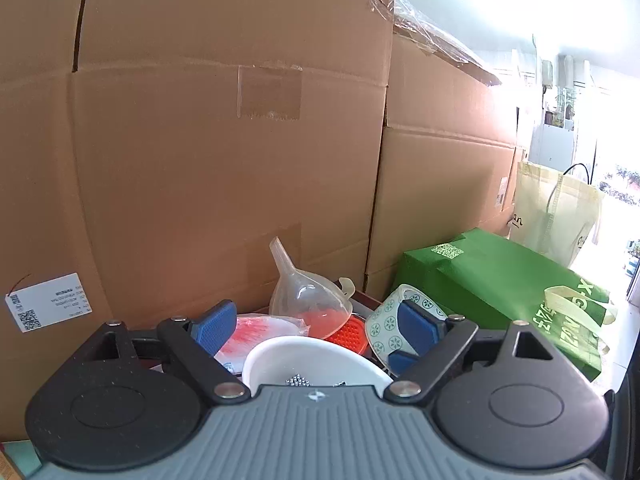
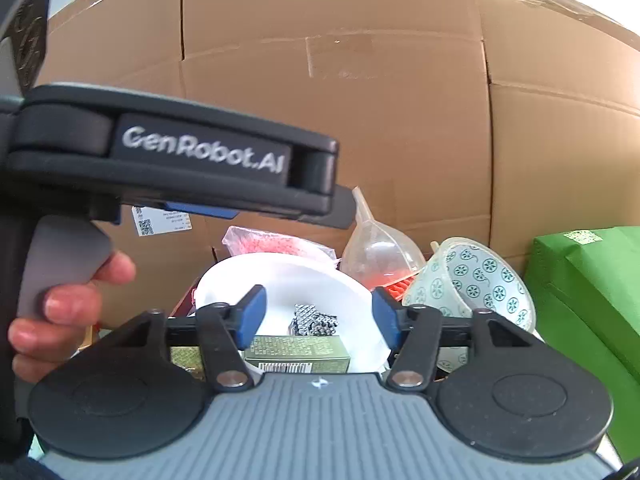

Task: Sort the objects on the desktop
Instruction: 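Open the left tool to drop the watch into the brown box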

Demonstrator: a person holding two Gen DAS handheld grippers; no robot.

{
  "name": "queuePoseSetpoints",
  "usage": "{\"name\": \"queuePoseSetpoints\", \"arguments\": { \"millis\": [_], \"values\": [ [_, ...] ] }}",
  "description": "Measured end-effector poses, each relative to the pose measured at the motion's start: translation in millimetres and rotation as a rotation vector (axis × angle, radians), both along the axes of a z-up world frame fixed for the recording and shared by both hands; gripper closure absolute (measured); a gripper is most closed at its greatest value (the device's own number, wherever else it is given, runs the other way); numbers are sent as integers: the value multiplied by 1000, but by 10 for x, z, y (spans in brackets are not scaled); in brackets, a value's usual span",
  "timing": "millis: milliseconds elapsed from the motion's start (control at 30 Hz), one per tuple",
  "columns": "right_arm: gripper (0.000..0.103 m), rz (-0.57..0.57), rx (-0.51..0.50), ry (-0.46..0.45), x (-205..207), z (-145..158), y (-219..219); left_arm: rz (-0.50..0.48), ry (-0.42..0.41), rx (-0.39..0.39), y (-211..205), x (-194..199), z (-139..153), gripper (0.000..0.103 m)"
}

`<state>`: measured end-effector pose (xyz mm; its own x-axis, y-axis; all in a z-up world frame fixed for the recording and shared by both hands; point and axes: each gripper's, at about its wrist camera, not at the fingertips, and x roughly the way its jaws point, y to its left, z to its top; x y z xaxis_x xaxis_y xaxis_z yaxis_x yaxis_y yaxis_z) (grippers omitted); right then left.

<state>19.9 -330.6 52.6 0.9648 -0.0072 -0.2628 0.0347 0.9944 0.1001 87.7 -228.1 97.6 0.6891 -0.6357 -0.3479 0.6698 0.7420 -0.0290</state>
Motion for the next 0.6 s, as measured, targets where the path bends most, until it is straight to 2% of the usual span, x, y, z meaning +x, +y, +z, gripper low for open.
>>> {"name": "queuePoseSetpoints", "arguments": {
  "millis": [33,100,167,600],
  "values": [
    [37,-7,-3,-2,-12,10,3,5,-6,3,-4,-18,-4,12],
    [23,-21,-13,-18,-60,14,2,15,-8,7,0,-41,-16,12],
    [18,-29,-16,-31,-169,25,-14,22,0,9,15,-57,-29,12],
    [12,-43,-60,-51,-310,116,93,81,17,-7,272,-303,-54,11]
  ]
}}
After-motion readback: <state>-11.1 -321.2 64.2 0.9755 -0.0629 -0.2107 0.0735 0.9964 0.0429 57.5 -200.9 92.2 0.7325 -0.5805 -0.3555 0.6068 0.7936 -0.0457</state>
